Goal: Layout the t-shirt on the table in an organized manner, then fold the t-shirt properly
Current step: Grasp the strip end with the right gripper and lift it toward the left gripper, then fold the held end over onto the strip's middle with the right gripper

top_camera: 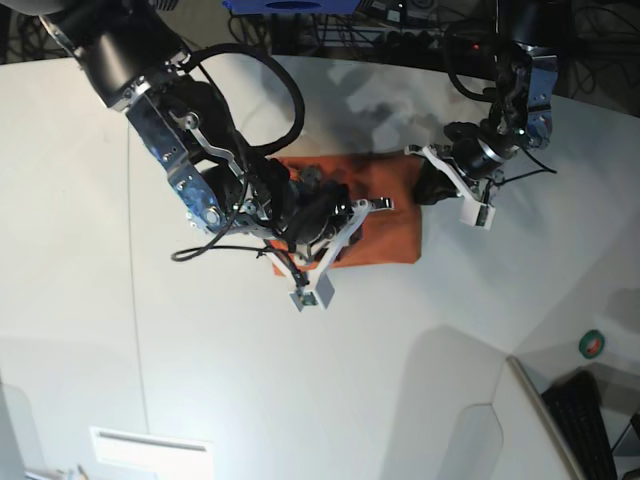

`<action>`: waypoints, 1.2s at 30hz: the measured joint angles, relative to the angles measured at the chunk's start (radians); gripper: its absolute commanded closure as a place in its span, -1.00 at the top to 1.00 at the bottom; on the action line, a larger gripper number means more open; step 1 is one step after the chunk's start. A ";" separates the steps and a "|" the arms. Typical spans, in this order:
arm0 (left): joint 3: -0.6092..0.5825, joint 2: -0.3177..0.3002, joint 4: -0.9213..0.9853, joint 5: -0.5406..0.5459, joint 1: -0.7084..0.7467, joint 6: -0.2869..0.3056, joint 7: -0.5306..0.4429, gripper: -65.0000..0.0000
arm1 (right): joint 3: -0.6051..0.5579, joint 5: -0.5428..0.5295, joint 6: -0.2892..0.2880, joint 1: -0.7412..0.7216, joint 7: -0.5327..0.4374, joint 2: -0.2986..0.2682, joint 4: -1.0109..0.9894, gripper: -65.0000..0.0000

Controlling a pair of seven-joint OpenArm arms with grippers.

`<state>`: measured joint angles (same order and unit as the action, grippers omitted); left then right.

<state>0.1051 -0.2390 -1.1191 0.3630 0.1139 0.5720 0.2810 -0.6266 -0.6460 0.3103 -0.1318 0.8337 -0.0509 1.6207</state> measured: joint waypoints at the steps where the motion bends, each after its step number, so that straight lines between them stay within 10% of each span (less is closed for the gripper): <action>1: 0.000 -0.002 0.000 0.000 0.000 0.000 0.000 -1.00 | 0.000 -0.001 0.001 -0.002 0.002 -0.001 -0.013 -1.00; 9: 0.003 -0.011 0.000 0.001 0.002 0.000 0.000 -1.00 | -0.093 0.174 0.007 -0.013 -0.003 -0.009 -0.013 -1.00; 18: 0.005 -0.012 0.000 0.001 0.003 0.000 -0.001 -1.00 | -0.143 0.377 -0.003 -0.019 -0.039 0.114 -0.132 -1.00; 30: 0.042 -0.097 -0.171 0.008 0.138 0.004 -0.001 -1.00 | -0.146 0.370 -0.003 -0.033 -0.154 0.138 -0.264 -1.00; 36: 0.261 -0.100 -0.176 0.003 0.236 0.003 0.007 -1.00 | -0.146 0.370 -0.003 -0.031 -0.157 0.140 -0.267 0.00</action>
<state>0.3664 -0.3393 -1.2949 0.3664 0.3500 0.5751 0.2878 -0.7723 -0.2760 0.3073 -0.1623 0.6765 0.0887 1.3537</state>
